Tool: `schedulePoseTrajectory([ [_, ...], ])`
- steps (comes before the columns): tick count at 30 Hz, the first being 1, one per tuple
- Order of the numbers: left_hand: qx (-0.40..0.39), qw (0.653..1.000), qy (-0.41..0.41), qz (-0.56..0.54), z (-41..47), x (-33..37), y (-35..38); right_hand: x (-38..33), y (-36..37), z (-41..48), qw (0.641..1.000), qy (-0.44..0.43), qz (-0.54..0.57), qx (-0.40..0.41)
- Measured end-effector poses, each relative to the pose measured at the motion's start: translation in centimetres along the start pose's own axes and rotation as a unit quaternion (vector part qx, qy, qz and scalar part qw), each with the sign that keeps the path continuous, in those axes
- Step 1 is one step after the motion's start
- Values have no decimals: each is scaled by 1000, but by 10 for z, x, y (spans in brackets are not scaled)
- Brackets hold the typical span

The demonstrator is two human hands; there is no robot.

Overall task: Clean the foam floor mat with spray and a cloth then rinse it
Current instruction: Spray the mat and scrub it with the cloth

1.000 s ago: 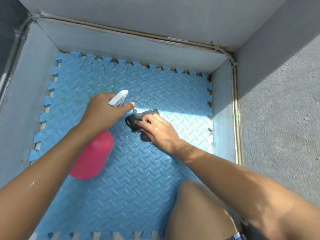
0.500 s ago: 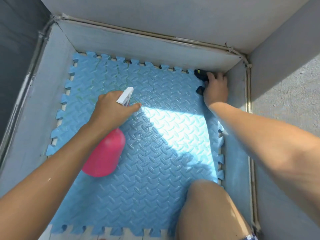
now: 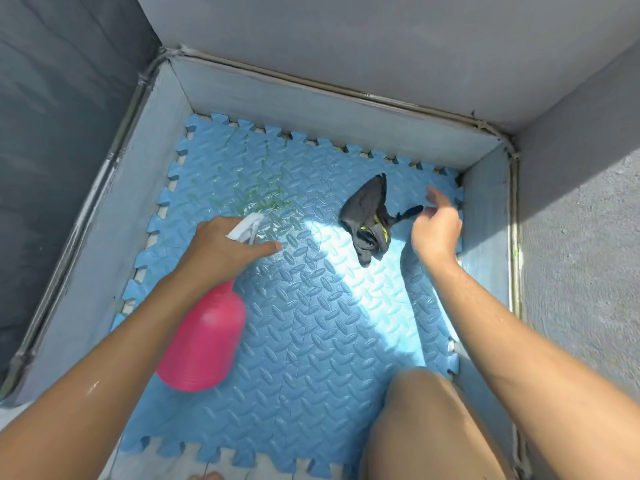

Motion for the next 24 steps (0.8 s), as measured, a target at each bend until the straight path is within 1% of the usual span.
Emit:
schedulePoseTrajectory([
  [1, 13, 1000, -13, 9, -1, -2, -2, -1, 0, -6, 999, -52, -8, 14],
  [2, 30, 999, -31, 14, -2, -4, -4, -3, 5, -14, 994, -110, -4, -2],
  [4, 63, 996, -69, 15, -7, -8, -7, -7, 19, -34, 978, -196, -9, -77],
  [6, 81, 993, -86, 7, -10, -11, -8, -6, 37, -49, 960, -230, -72, -144],
  [7, 91, 992, -90, -3, -10, -14, -11, -3, 46, -51, 955, -230, -107, -156],
  [9, 102, 991, -86, -13, -8, -16, -18, 4, 59, -53, 954, -216, -146, -148],
  [11, 109, 989, -95, -15, -7, -21, -25, 9, 69, -58, 956, -215, -157, -120],
  [14, 113, 984, -141, 5, -14, -32, -31, 10, 80, -70, 959, -215, -168, -70],
  [17, 85, 986, -144, -10, -20, -45, -33, 12, 86, -75, 960, -212, -180, -42],
  [21, 48, 991, -120, -32, -27, -55, -43, 16, 87, -75, 962, -209, -174, -33],
  [22, 38, 992, -119, -28, -33, -58, -43, 15, 87, -75, 962, -210, -169, -31],
  [24, 13, 994, -110, 22, -48, -66, -40, 13, 86, -75, 964, -211, -160, -30],
])
Point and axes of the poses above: each hand's wrist, its own z-axis towards the middle knuckle, its own y-axis out of the palm, x = y × z, the point moved 1 cm from there along z, towards the middle knuckle, and after that the axes turned 14 degrees about x, right-handed, at the moved point
